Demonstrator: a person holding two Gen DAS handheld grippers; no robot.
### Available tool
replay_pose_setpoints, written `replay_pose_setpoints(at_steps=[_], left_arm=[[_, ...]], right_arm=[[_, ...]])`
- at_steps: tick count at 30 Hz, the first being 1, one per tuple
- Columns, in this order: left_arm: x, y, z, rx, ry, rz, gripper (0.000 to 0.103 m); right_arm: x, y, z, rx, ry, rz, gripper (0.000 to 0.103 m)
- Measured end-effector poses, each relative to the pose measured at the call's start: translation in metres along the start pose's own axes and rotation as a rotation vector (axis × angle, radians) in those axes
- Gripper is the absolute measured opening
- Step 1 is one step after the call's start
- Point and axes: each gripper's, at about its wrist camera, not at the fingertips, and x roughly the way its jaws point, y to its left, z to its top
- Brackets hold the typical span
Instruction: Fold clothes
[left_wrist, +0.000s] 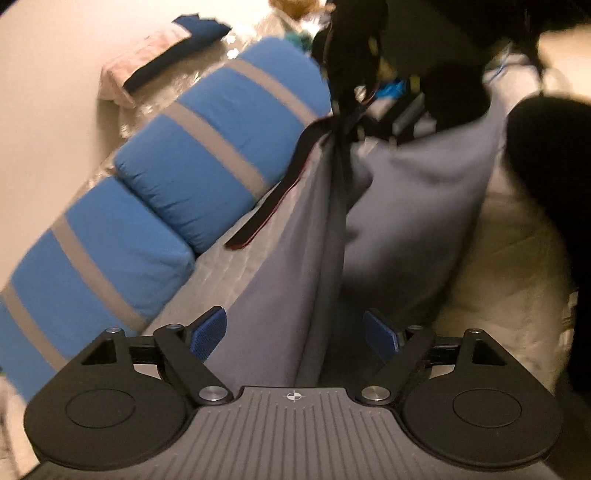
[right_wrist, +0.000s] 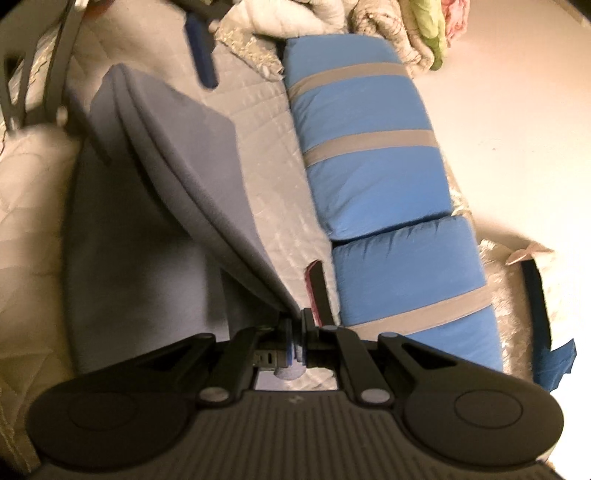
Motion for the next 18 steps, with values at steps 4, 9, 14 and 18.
replay_pose_setpoints(at_steps=[4, 9, 14, 18], left_arm=[[0.016, 0.002, -0.004, 0.023, 0.096, 0.136, 0.081], [0.024, 0.005, -0.028, 0.159, 0.236, 0.241, 0.081], [0.026, 0.003, -0.047, 0.277, 0.347, 0.301, 0.082], [0.023, 0.005, -0.045, 0.286, 0.335, 0.318, 0.082]], right_arm=[[-0.002, -0.009, 0.002, -0.001, -0.015, -0.009, 0.005], [0.000, -0.020, -0.002, 0.014, -0.023, -0.019, 0.005], [0.007, -0.031, -0.006, 0.027, -0.025, -0.030, 0.004], [0.014, -0.041, -0.007, 0.035, -0.034, -0.062, 0.004]])
